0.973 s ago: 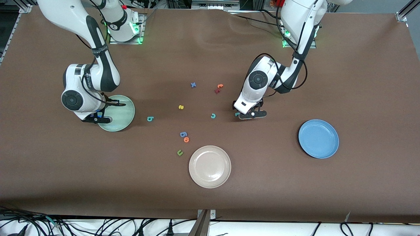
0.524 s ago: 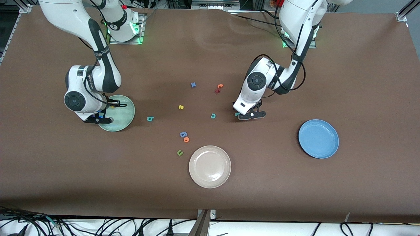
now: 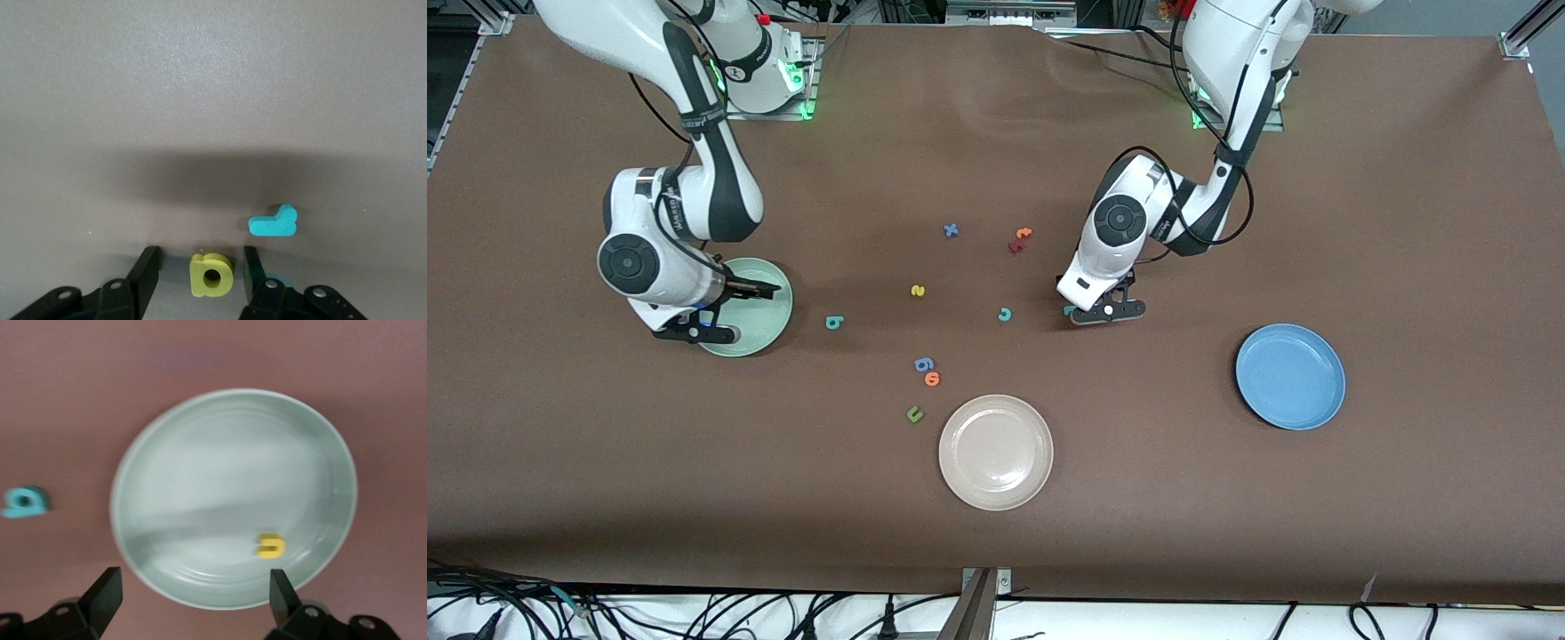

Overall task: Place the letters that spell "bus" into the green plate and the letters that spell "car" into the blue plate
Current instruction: 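Carry the yellow b to the blue plate while the right gripper grasps teal letter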

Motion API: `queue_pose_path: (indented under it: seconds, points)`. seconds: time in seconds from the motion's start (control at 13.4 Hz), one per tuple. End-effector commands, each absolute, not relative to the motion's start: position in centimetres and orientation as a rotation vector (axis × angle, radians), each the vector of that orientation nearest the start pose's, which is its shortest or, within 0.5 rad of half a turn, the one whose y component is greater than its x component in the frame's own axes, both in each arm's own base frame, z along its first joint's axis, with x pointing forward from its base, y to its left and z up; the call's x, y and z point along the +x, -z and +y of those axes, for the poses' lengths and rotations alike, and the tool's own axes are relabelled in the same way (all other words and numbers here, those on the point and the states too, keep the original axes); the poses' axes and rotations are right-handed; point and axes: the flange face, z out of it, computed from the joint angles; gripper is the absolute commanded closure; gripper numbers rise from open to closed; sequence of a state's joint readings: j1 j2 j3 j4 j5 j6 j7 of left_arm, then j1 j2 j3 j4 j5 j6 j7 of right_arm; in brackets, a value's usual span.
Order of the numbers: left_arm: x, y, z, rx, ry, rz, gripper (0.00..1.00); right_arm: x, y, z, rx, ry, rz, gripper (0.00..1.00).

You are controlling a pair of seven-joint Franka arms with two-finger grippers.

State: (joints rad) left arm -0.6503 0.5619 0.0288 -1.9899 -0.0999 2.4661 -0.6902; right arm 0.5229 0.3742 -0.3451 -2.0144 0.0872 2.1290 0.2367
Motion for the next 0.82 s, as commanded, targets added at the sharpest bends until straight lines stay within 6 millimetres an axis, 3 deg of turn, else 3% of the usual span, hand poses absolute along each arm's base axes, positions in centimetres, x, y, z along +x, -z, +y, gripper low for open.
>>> queue_pose_path:
  seconds: [0.0, 0.37, 0.75]
  points:
    - [47.8, -16.5, -35.8, -3.085, -0.174, -0.235, 0.4, 57.4, -26.3, 15.1, -3.208, -0.297, 0.304, 0.03]
    - [47.8, -16.5, -35.8, -3.08, -0.173, -0.279, 0.6, 57.8, -22.4, 19.6, -3.184, -0.11, 0.339, 0.04]
    - [47.8, -16.5, -35.8, -3.072, -0.173, -0.342, 0.76, 57.1, -19.4, 22.0, -3.161, -0.077, 0.438, 0.05]
